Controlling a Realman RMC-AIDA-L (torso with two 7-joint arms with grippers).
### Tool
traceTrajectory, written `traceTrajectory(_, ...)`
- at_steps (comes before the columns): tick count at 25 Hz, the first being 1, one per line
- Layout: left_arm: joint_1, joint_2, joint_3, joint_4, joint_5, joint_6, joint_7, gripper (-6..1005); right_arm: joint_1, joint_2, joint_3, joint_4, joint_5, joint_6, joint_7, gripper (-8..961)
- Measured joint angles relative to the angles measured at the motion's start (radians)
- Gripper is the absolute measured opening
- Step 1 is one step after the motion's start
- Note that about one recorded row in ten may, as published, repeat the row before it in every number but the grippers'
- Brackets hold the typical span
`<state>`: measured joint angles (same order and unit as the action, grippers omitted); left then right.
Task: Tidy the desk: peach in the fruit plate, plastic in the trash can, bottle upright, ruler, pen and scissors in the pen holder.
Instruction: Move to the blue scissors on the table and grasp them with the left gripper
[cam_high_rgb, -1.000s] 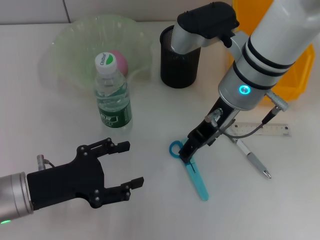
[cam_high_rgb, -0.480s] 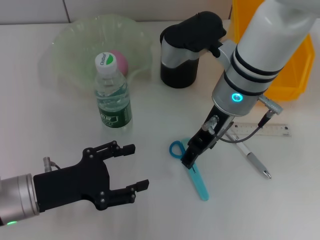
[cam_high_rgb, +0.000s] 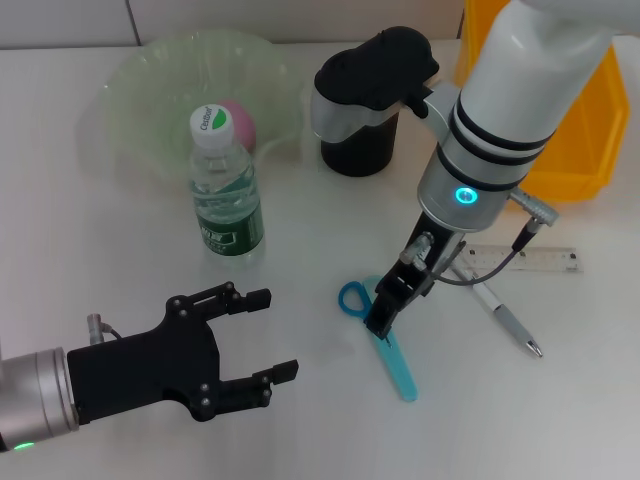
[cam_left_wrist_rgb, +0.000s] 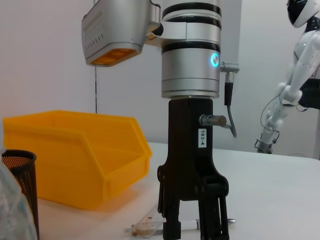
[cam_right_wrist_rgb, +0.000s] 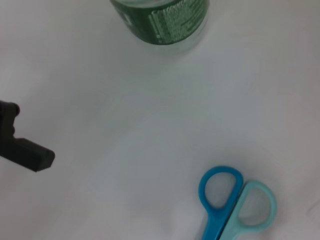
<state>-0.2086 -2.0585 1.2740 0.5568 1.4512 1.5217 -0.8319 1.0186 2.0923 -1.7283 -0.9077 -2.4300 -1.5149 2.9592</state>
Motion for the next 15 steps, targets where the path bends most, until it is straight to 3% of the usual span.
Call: traceTrajectory(15, -0.004, 0.0, 0.002, -0.012, 0.0, -0.008, 0.002, 784, 0.069, 0.0, -0.078, 0.091, 0.055, 0.061, 0.001, 788)
